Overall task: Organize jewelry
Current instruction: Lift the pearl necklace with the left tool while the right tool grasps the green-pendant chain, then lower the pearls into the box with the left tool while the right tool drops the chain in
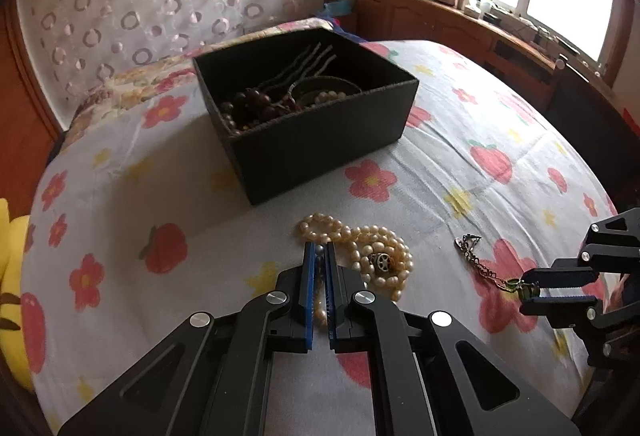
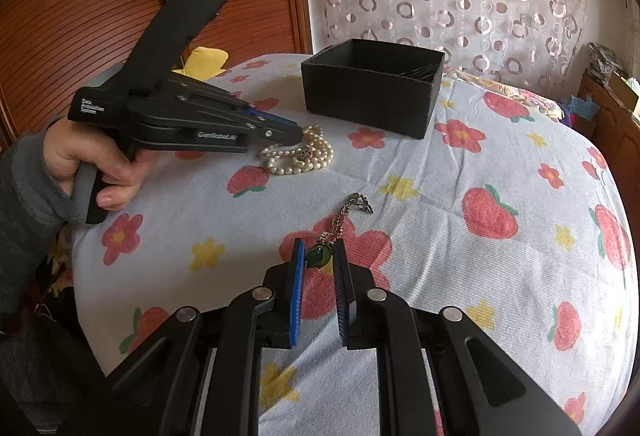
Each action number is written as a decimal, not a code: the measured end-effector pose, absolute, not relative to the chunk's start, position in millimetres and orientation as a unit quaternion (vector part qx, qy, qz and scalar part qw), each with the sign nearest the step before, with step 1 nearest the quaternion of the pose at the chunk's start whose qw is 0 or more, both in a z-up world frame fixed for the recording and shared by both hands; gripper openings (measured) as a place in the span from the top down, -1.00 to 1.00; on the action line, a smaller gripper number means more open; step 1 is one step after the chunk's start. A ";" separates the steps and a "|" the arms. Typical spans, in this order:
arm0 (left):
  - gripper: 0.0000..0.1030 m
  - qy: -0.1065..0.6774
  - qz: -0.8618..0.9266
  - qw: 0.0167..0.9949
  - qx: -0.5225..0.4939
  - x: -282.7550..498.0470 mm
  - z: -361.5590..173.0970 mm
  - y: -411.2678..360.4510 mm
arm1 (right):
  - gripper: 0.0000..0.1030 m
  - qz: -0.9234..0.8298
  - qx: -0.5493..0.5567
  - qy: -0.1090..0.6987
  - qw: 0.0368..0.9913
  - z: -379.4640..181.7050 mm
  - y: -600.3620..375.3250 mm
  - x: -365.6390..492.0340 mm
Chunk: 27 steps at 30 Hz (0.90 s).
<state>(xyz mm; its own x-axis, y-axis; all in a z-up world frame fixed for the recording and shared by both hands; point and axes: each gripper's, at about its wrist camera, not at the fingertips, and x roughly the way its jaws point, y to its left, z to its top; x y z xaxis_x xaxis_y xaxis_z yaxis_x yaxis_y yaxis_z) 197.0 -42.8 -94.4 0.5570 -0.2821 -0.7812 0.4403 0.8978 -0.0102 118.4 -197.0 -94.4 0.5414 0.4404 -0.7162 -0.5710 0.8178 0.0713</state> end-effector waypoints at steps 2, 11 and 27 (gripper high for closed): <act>0.93 0.414 -0.207 0.882 0.090 192.5 -87.3 -40.8 | 0.69 0.289 -0.084 0.380 0.875 -93.8 -198.0 118.0; 0.93 0.340 -0.216 0.912 0.073 174.0 -20.8 -42.4 | 0.70 0.294 -0.076 0.350 0.886 -60.9 -197.5 121.4; 0.93 0.259 -0.193 0.944 0.062 200.1 76.0 -46.4 | 0.70 0.292 -0.104 0.280 0.909 20.8 -189.2 160.9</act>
